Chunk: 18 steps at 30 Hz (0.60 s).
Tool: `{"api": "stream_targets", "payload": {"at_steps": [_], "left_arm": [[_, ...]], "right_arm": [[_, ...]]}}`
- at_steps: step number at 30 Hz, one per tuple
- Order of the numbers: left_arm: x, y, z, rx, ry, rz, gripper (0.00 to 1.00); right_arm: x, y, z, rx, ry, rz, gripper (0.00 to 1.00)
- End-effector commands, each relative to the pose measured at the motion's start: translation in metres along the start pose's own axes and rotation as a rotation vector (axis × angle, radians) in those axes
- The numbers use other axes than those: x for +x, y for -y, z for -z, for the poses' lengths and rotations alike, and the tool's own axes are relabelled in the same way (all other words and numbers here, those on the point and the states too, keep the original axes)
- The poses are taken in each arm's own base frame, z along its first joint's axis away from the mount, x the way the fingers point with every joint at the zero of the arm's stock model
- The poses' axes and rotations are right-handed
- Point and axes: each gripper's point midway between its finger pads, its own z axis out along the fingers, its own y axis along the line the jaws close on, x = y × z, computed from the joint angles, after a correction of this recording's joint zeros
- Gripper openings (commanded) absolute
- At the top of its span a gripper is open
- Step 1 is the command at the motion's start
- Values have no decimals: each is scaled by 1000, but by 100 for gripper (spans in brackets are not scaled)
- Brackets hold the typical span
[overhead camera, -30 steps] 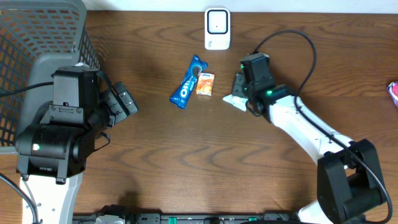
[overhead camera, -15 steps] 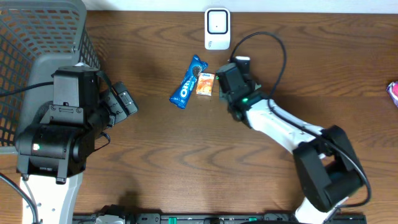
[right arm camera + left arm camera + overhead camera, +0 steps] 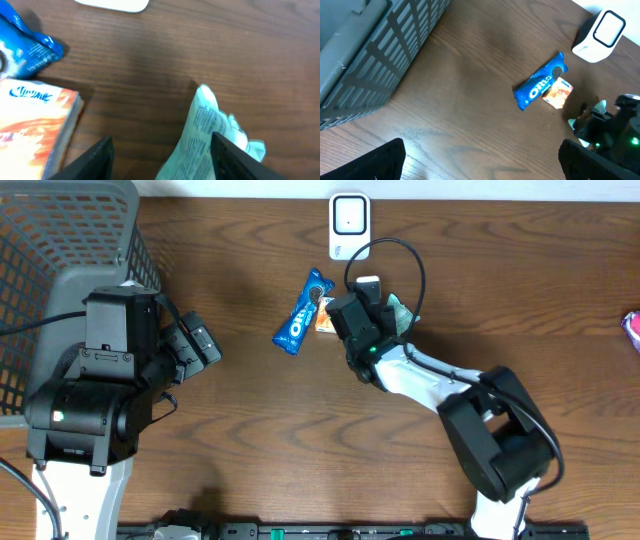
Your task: Scan the item barcode
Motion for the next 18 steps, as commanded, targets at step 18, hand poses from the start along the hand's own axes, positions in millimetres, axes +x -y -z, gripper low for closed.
{"api": "stream_targets", "payload": {"at_steps": [18], "left_arm": [[-3,-2,1,-12,9,2,98]], "right_arm": [[46,6,-35,100,-81,165,20]]}}
